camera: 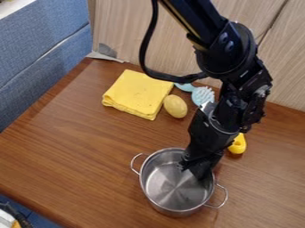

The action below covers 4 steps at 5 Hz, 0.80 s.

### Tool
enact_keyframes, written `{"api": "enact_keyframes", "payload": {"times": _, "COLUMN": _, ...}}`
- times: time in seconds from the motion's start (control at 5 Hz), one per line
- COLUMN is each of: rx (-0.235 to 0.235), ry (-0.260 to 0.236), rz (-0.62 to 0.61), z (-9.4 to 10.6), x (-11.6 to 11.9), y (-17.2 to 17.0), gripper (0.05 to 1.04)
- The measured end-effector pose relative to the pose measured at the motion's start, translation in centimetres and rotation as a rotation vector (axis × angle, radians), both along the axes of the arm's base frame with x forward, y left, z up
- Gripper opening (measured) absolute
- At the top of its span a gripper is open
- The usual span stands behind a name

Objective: Move the silver pot to the right bottom of the table

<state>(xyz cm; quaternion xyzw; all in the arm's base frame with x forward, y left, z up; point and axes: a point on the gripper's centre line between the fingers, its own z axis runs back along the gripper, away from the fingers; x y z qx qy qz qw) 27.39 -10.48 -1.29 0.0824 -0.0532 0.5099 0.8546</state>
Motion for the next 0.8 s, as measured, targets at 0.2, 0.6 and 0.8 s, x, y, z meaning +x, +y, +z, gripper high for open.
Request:
{"api": "enact_keyframes", "payload": {"times": 0.2, "rx": 0.016, "ry": -0.004, "rz": -0.002, "z": 0.1, "x": -0.1, "y": 0.3, "gripper": 0.542}}
{"api": "enact_keyframes", "payload": {"times": 0.6, "rx": -0.023, "ry": -0.037, "rz": -0.020, "z": 2.6, "x": -0.1, "y": 0.2, "gripper": 1.014}}
{"api": "enact_keyframes", "payload": {"times": 0.8, "rx": -0.096, "ry": -0.117, "rz": -0.024, "z": 6.2, "x": 0.4, "y": 0.3, "gripper": 1.011}}
